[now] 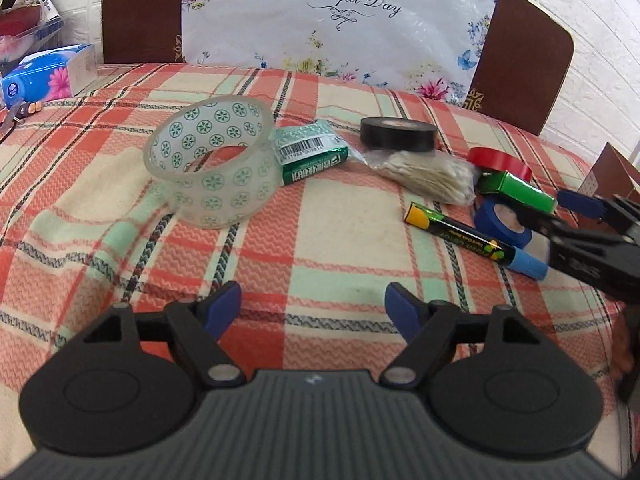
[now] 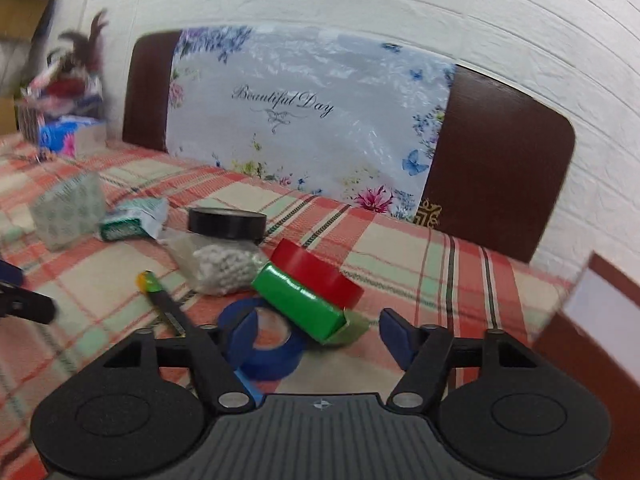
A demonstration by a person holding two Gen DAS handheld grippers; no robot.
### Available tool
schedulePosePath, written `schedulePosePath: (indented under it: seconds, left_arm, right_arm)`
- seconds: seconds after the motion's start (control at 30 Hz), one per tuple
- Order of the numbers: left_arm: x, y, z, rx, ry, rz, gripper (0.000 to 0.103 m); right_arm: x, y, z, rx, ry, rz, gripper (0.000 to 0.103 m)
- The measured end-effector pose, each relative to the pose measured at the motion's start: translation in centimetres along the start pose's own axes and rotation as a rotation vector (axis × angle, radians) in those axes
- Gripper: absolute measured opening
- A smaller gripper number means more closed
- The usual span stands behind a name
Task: Organize objects
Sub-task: 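Reach the left tool to the second green snack pack and grasp it, then lower the snack pack into the brown box and open the left tool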
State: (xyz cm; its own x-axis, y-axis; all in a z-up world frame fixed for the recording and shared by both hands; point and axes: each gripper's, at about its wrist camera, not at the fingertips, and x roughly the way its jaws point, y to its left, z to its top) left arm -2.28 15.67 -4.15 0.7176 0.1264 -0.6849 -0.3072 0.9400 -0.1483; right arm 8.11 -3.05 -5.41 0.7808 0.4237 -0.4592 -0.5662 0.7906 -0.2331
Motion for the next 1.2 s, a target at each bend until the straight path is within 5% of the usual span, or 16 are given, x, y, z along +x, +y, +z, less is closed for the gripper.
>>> schedulePosePath:
  seconds: [0.13, 0.3, 0.37, 0.4, 0.43, 0.6, 0.83, 0.93, 1.0, 1.1, 1.2]
  left_arm:
    - [0.2, -0.2, -0.1, 0.018, -0.003, -0.006, 0.086]
    - [0.2, 0.4, 0.0, -0.012, 0.013, -0.036, 0.086]
    - [-0.2, 0.1, 0.0, -0.019, 0.024, -0.07, 0.086]
    - [-0.4, -0.2, 0.1, -0.022, 0.026, -0.096, 0.086]
    - [-0.7, -0.6, 0.2, -0.019, 0.028, -0.121, 0.086]
    - [-1.7, -3.9, 1.1, 0.019, 0.028, -0.234, 0.086]
    - [0.3, -8.1, 2.0, 0.05, 0.096, -0.313, 0.084]
    - [1.3, -9.4, 1.8, 0.083, 0.13, -0.337, 0.066]
    - [2.7, -10.2, 1.5, 0.094, 0.186, -0.352, 0.033]
    - [3.1, -10.4, 1.5, 0.061, 0.194, -0.374, 0.026]
    - [0.8, -11.1, 2.2, 0.08, 0.161, -0.413, 0.024]
  right_arm:
    - [0.3, 0.7, -0.2, -0.082, 0.013, -0.04, 0.025]
    - [-6.8, 1.7, -1.7, -0.075, -0.065, -0.018, 0.018]
    - [-9.3, 2.1, -3.4, -0.08, -0.048, 0.005, 0.03]
    - [-10.1, 2.2, -4.2, -0.066, -0.022, 0.027, 0.053]
    - [-10.7, 2.2, -5.1, -0.041, 0.009, 0.062, 0.066]
    - [-11.7, 0.6, -7.5, 0.15, 0.08, 0.134, 0.071]
    - [-9.6, 0.0, -6.5, 0.267, 0.072, 0.179, 0.082]
    - [-7.7, 1.0, -5.3, 0.19, 0.081, 0.167, 0.086]
    - [-6.0, 1.6, -4.8, 0.143, 0.106, 0.161, 0.084]
    - [-4.2, 1.5, -4.2, 0.167, 0.118, 0.193, 0.062]
    - [-5.6, 0.3, -3.4, 0.218, 0.073, 0.153, 0.06]
